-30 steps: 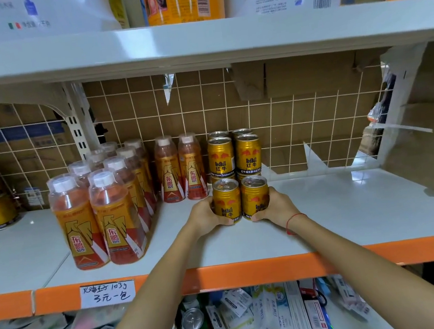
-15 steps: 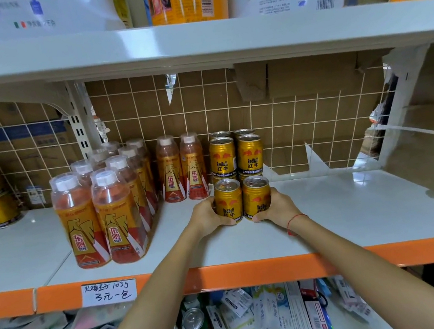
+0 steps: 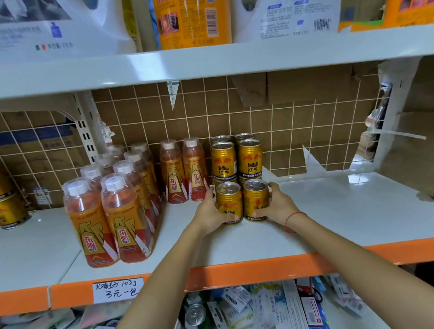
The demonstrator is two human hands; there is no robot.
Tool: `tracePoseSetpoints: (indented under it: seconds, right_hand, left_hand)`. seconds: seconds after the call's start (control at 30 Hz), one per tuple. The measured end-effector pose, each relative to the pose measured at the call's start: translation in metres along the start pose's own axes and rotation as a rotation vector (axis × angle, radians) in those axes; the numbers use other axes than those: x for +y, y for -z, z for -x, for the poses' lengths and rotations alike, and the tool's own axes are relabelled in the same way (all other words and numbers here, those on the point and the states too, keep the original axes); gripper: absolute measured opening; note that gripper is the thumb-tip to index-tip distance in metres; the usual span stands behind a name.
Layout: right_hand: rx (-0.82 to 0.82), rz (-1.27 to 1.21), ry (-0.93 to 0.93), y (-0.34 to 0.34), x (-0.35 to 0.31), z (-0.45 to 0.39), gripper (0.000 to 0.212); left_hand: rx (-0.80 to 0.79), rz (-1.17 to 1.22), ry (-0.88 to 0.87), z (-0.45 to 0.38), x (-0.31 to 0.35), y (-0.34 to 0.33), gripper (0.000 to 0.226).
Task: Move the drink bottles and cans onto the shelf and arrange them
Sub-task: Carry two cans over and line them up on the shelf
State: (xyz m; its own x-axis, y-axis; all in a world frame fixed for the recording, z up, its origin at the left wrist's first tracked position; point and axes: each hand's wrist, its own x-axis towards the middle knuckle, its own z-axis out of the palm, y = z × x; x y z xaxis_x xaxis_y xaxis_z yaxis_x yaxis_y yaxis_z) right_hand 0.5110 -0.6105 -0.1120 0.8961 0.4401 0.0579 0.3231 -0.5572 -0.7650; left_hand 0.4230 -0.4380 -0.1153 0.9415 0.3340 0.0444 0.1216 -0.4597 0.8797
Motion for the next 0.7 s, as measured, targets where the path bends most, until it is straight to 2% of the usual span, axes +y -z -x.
tracePoseSetpoints:
  seconds: [0.07, 0.23, 0.33, 0.53, 0.7]
  right_hand:
    - [0.013, 0.012, -0.003, 0.005, -0.008, 0.008, 0.092]
    - [0.028, 0.031, -0.005, 0.014, -0.031, 0.035, 0.082]
    - [0.043, 0.051, 0.024, 0.016, -0.043, 0.049, 0.078]
    - [0.036, 0.113, 0.107, 0.010, -0.057, 0.077, 0.077]
    - [-0.049, 0.230, 0.190, -0.006, -0.055, 0.088, 0.080]
  left_hand:
    - [0.024, -0.050, -0.017, 0.007, 0.007, 0.004, 0.104]
    - [0.064, -0.122, -0.080, 0.032, 0.018, 0.016, 0.097]
    - [0.102, -0.202, -0.137, 0.048, 0.023, 0.025, 0.100]
    - [0.077, -0.543, -0.097, 0.087, 0.023, 0.032, 0.114]
    - [0.108, -0.578, -0.056, 0.126, 0.023, 0.041, 0.113]
